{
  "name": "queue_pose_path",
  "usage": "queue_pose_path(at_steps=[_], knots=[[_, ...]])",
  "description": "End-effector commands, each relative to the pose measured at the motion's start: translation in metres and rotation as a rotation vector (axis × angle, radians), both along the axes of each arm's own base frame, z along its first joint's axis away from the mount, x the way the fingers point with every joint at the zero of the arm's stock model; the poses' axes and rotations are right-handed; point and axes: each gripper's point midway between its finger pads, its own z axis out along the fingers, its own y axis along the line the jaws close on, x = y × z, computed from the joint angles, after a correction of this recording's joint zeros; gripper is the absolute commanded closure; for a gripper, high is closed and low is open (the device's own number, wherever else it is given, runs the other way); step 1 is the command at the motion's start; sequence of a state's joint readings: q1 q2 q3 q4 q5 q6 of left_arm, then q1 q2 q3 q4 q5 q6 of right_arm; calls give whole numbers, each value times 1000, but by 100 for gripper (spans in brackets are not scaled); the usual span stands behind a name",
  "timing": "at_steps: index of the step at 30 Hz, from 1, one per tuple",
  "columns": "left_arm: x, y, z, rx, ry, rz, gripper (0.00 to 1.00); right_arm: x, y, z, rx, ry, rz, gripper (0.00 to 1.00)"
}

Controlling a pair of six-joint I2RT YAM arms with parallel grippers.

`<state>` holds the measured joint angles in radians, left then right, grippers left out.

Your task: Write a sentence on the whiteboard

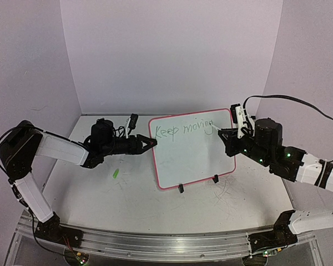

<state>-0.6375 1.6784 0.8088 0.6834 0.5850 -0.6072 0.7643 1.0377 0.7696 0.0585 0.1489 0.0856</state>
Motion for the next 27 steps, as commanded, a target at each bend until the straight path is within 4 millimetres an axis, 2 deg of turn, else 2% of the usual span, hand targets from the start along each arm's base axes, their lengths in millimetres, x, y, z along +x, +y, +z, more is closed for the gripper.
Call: queue_pose_path(at_steps=[1, 6, 17, 27], knots=[[5, -11, 24, -59, -60, -67, 42, -3, 4, 19, 64, -18, 19, 100], [5, -7, 15, -47, -52, -80, 59, -1, 6, 18, 61, -13, 19, 100], [3, -10, 10, -43, -95, -122, 60, 1, 23, 15, 52, 11, 83, 100], [0, -10, 3, -27, -130, -158, 82, 4, 26, 18, 52, 6, 87, 100]])
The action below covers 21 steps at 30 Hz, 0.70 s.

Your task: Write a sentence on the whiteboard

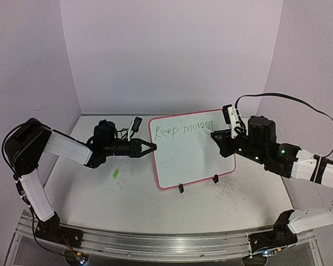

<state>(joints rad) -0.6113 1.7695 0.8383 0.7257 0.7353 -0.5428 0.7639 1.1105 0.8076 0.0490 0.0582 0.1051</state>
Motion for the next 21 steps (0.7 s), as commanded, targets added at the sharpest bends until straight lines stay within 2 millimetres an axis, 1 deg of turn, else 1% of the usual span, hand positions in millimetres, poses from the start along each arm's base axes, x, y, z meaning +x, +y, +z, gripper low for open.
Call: queue_pose_path(at_steps=[1, 7, 11, 15, 21], knots=[[4, -2, 19, -37, -100, -30, 84, 2, 4, 29, 50, -53, 4, 100], [2, -3, 18, -32, -129, -57, 95, 2, 5, 26, 51, -45, 8, 100], [1, -3, 16, -28, -136, -61, 100, 2, 4, 25, 53, -43, 7, 100], [4, -3, 15, -25, -142, -55, 100, 2, 6, 21, 47, -34, 14, 100], [5, -3, 14, -24, -138, -52, 100, 2, 16, 15, 21, -24, 60, 100]])
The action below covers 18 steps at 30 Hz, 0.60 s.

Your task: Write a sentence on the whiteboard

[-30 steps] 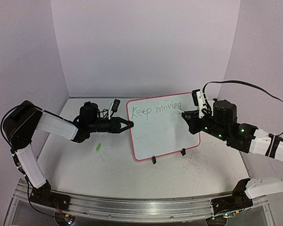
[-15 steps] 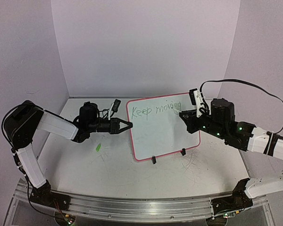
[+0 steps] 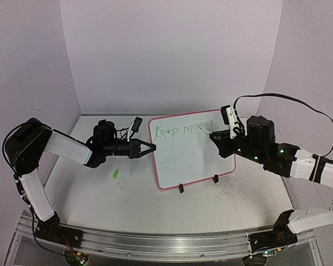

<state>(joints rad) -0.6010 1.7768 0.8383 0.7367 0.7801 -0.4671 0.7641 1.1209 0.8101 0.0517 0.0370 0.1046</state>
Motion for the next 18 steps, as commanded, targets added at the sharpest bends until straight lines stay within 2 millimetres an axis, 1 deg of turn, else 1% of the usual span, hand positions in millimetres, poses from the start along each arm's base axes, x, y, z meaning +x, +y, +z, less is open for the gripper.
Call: queue_pose_path(at_steps=[1, 6, 9, 14, 18], knots=[[8, -4, 14, -30, -67, -7, 100, 3, 15, 16, 15, -32, 52, 100], [8, -3, 14, -27, -66, 2, 100, 3, 32, 13, -8, -25, 116, 100], [8, -3, 14, -26, -63, 2, 100, 3, 46, 10, -20, -17, 151, 100], [9, -2, 15, -26, -65, 7, 100, -7, 70, 6, -39, -19, 196, 100], [9, -1, 14, -21, -63, 9, 100, -15, 81, 3, -32, -15, 215, 100]])
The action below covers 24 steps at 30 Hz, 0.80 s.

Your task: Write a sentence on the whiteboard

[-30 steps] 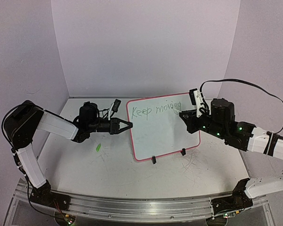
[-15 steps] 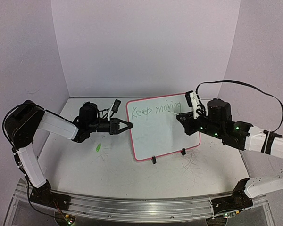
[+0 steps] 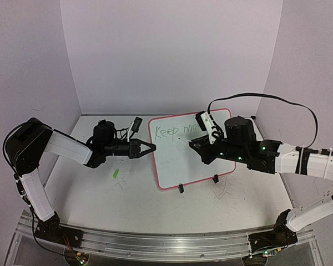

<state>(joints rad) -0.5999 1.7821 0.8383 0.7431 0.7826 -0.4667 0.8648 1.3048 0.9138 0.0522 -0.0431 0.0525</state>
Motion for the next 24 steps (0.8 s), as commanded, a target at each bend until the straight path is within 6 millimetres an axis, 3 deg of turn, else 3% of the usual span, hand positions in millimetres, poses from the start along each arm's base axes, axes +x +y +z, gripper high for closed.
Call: queue_pose_path(at_steps=[1, 9, 24], knots=[[9, -1, 14, -19, -60, 11, 100, -4, 16, 23, 50, -50, 25, 100], [8, -1, 14, -17, -62, 9, 100, -16, 9, 18, 83, -34, 27, 100], [9, -2, 16, -21, -58, 5, 100, -16, 54, -13, -43, -13, 88, 100]])
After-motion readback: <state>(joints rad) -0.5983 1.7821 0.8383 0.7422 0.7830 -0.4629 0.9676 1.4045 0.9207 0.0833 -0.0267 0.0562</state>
